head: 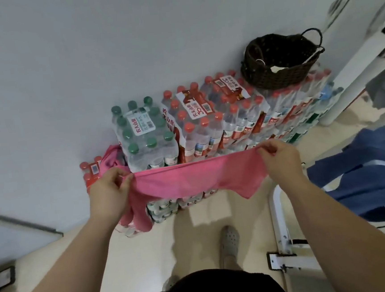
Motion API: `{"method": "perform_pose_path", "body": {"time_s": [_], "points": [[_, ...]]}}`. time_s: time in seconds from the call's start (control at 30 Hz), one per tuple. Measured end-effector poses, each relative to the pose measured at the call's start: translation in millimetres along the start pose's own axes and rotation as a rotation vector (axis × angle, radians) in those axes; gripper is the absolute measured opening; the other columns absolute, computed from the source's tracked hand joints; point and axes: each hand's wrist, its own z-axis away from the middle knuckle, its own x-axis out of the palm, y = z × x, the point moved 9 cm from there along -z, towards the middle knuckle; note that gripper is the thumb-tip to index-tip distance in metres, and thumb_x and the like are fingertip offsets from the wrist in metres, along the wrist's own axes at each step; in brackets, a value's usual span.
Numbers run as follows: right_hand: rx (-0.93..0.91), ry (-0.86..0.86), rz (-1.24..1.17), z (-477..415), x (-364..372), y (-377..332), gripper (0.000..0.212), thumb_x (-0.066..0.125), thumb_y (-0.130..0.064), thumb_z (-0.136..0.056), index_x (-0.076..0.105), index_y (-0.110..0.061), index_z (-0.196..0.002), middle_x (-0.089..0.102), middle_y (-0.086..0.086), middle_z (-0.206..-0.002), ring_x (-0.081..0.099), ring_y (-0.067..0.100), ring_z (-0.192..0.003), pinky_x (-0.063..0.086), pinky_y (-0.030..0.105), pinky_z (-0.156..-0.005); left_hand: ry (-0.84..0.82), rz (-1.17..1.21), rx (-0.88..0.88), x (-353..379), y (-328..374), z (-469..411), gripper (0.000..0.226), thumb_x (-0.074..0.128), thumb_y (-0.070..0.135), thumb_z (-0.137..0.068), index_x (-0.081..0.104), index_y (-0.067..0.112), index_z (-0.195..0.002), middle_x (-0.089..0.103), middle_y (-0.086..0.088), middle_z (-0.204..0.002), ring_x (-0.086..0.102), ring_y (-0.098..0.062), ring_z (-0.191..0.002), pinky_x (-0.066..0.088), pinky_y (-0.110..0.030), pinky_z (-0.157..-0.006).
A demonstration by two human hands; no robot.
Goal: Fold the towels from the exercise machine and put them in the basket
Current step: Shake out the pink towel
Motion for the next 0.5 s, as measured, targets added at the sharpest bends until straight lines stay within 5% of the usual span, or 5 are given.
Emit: {"method": "perform_pose_path", "body": {"time_s": [0.27, 0.37, 0.5], "points": [[-0.078, -0.028, 0.113, -127, 11, 24, 0.016, 0.059, -0.031, -0.095, 0.074, -0.027, -0.103, 0.070, -0.002, -0.093, 0.064, 0.020, -0.084, 0.056, 0.040, -0.076, 0.085, 0.002, -0.127, 48, 57, -46, 0.008, 0.066, 0.016, -0.092, 0.065, 0.021, -0.085, 0.063, 0.009, -0.076, 0.057, -0.014, -0.073, 0.036, -0.027, -0.067], [-0.102, -0.034, 0.094, -158, 10, 23, 0.016, 0.057, -0.028, -0.097, 0.071, -0.023, -0.104, 0.067, -0.006, -0.088, 0.061, 0.016, -0.080, 0.045, 0.030, -0.068, 0.163, -0.019, -0.146, 56, 81, -59, 0.008, 0.065, 0.014, -0.092, 0.066, 0.019, -0.086, 0.058, 0.016, -0.076, 0.052, -0.007, -0.072, 0.032, -0.020, -0.065], [-0.114, -0.071, 0.042, -203, 16, 12, 0.015, 0.057, -0.023, -0.098, 0.070, -0.020, -0.106, 0.062, -0.007, -0.087, 0.061, 0.016, -0.082, 0.038, 0.026, -0.069, 0.177, -0.101, -0.195, 67, 94, -80, 0.006, 0.062, 0.018, -0.094, 0.065, 0.016, -0.089, 0.055, 0.012, -0.073, 0.051, -0.014, -0.074, 0.036, -0.029, -0.068]]}}
